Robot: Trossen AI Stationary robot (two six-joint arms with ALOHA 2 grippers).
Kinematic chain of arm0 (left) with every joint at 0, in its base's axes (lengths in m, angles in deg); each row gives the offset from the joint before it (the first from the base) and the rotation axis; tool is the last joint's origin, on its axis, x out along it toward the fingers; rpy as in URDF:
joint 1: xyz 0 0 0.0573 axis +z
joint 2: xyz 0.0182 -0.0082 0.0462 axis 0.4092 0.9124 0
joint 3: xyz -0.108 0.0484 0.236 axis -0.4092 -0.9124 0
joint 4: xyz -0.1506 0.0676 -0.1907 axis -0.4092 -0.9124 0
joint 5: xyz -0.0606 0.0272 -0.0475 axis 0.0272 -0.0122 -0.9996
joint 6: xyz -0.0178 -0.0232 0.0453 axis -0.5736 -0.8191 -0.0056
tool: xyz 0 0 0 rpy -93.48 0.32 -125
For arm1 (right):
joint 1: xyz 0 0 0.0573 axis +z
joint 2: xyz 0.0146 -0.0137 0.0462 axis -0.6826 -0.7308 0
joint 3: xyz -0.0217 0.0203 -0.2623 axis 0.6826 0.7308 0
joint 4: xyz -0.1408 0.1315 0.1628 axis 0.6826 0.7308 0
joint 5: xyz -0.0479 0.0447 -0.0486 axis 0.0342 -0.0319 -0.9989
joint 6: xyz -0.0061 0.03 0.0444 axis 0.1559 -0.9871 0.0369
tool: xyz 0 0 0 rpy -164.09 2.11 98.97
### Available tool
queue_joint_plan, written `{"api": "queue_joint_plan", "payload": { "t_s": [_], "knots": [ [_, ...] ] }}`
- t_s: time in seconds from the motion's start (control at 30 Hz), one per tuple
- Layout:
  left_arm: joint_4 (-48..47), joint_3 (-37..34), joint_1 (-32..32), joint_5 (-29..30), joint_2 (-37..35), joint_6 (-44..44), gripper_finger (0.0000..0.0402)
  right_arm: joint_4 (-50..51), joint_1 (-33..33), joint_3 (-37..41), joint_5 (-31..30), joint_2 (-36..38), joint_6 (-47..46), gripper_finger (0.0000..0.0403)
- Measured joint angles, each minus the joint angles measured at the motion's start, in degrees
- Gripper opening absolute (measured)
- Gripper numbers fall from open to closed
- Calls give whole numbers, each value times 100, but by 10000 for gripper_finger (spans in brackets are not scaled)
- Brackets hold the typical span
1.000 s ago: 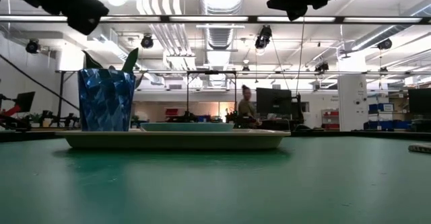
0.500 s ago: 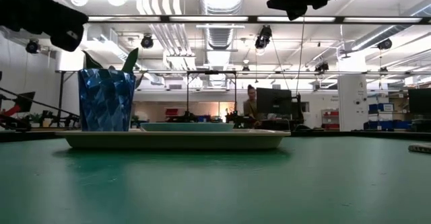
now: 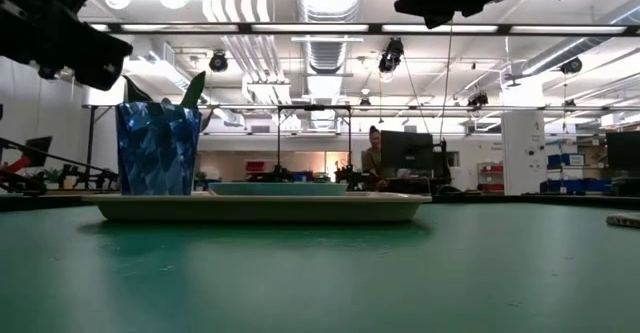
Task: Pick and place plate/cup/fork/spoon on tray
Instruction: Return to Home Position
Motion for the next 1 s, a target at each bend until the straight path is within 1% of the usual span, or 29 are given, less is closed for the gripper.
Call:
{"api": "queue_joint_plan", "payload": {
  "t_s": [0.1,0.13,0.27,0.33,0.5,0.8,0.9,1.0],
  "knots": [
    [37,-93,0,29,1,12,1,-270,-40,137,-55,0,-35,63],
    [26,-131,0,55,-2,13,1,-348,-49,153,-227,0,-137,63],
    [61,-302,0,227,-17,31,1,-343,-51,158,-1368,0,-556,63],
    [64,-406,0,315,-24,29,1,-365,-56,162,-1626,-77,-637,63],
    [276,-534,0,339,-20,58,1,-518,-60,162,-1623,-509,-550,63],
    [343,-547,-1,325,131,168,1,-660,-49,284,-1601,-1182,-364,63],
    [591,-591,-2,339,213,488,1,-1041,-49,513,-1282,-1280,-193,63],
    [724,-609,-1,339,306,766,1,-1279,-47,753,-1026,-1082,-160,63]
  ]
}}
